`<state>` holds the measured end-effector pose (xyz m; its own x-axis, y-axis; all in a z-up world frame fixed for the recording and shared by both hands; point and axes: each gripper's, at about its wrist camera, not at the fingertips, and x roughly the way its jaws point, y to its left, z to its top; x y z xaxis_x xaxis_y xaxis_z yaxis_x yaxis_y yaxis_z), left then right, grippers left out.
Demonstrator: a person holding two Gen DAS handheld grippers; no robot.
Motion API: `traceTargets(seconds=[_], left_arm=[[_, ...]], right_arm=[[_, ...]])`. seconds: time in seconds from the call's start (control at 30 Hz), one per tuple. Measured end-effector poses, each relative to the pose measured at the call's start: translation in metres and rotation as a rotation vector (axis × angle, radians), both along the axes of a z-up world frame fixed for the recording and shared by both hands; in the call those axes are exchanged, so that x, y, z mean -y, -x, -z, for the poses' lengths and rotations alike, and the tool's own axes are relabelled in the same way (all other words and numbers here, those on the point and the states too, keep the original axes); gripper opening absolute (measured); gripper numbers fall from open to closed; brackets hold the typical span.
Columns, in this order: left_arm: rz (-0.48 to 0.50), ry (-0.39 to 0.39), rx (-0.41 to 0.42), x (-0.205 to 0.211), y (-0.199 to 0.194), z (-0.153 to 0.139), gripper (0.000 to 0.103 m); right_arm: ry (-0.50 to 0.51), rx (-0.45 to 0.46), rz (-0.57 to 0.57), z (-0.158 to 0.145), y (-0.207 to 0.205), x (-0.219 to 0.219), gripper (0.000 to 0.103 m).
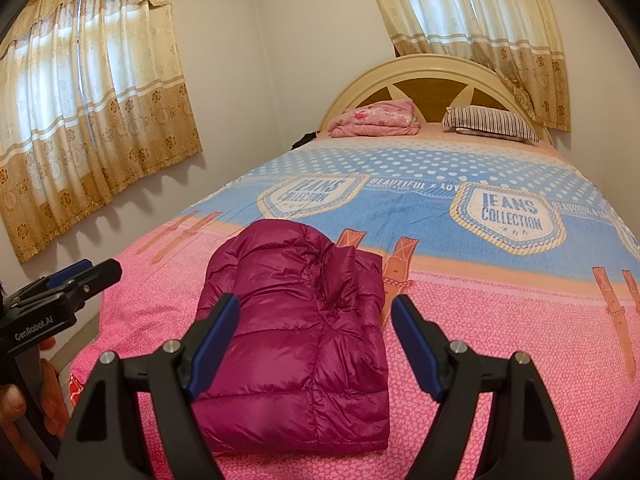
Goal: Fold large clothes
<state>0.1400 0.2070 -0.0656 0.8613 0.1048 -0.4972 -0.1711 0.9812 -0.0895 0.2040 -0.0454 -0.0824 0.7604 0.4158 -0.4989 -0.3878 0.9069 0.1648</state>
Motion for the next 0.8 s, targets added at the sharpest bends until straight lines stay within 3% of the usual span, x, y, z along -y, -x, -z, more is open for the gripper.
traceTargets(seconds=[0.1,0.17,0.23,0.53,0.8], left_arm=[[0.0,0.012,-0.004,-0.001,-0.001,0.0,0.081],[0.002,0.01,-0.011,-0.001,-0.002,0.001,0.092],[-0.005,-0.002,-0.012,0.001,-0.002,0.001,0.095],[-0.017,-0.016,0.007,0.003,-0.002,0.002,0.101],[-0.005,-0.078,0.023,0.017,0.001,0.003,0.102]], right_arm=[[-0.004,0.006,0.001,0.0,0.0,0.0,0.081],[-0.004,0.005,0.003,0.0,-0.001,0.0,0.081],[-0.004,0.004,0.001,0.0,0.0,0.0,0.081],[0.0,-0.01,-0.001,0.003,-0.002,-0.003,0.081],[0.001,-0.013,0.002,0.004,-0.002,-0.003,0.081]])
